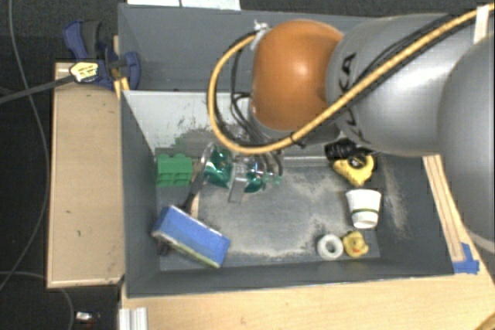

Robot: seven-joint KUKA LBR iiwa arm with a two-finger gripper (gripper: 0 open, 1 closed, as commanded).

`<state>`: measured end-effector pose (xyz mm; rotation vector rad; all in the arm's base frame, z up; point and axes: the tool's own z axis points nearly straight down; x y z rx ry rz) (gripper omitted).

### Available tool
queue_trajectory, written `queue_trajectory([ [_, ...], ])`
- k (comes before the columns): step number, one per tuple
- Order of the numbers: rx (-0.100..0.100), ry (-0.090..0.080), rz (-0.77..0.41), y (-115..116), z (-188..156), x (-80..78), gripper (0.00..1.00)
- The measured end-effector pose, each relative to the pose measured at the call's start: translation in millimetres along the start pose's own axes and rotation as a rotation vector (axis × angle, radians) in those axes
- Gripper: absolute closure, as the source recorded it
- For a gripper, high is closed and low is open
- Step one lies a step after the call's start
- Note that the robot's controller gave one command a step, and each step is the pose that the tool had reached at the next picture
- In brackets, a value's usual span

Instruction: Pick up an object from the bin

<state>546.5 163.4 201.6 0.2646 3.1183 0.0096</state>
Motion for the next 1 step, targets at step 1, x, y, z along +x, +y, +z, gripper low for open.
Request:
queue_trajectory([
  [1, -0.002, -0.003, -0.001, 0.5, -27.3, -1.0, 1.00],
])
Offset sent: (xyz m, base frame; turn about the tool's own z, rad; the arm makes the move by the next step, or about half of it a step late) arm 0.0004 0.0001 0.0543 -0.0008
